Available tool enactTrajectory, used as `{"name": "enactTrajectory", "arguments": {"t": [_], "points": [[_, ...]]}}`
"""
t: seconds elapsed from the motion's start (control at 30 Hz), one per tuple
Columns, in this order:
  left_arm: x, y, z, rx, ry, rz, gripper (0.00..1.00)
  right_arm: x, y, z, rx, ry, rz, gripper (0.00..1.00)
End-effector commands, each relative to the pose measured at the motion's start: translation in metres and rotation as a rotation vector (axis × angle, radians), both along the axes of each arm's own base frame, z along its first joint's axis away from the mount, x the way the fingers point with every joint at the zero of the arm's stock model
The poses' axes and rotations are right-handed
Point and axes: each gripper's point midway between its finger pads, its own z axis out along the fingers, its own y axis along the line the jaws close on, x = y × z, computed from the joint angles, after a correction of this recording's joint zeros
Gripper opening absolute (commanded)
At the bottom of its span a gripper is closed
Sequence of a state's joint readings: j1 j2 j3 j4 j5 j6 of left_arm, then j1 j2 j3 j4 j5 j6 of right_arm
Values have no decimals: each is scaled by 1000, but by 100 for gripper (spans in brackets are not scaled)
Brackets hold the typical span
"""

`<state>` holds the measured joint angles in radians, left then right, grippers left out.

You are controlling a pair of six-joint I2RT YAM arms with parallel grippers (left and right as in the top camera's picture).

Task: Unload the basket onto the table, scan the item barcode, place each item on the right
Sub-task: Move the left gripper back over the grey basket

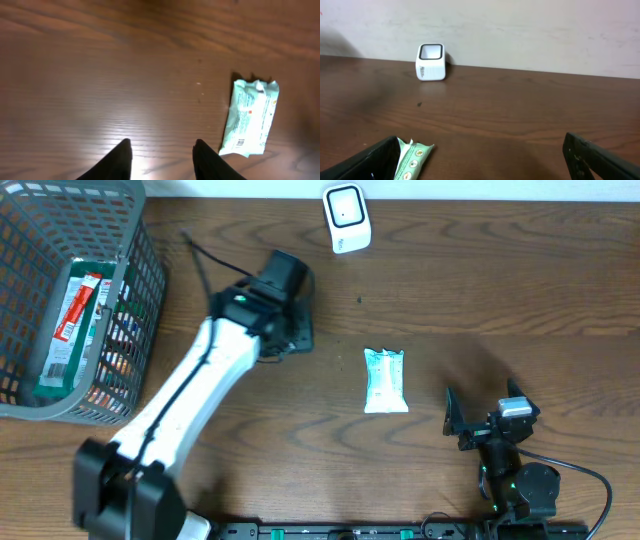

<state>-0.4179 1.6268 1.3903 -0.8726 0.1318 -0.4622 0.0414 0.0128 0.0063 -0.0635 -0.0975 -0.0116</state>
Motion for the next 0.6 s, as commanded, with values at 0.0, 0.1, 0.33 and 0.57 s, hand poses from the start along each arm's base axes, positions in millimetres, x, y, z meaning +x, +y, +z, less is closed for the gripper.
{"name": "enactTrajectory", "arguments": {"t": [0.0, 0.1, 0.33, 0.57], "points": [[-1, 20, 27, -4, -65, 26, 44, 0, 3, -1, -4, 3, 10, 99], [-5, 31, 44, -17, -100, 50, 45, 0, 3, -1, -4, 3, 10, 99], [-10, 54, 64, 61, -175, 75, 47, 0, 3, -1, -4, 3, 10, 99], [-12, 57, 70, 82, -190, 59, 55, 0, 3, -1, -4, 3, 10, 99]]}}
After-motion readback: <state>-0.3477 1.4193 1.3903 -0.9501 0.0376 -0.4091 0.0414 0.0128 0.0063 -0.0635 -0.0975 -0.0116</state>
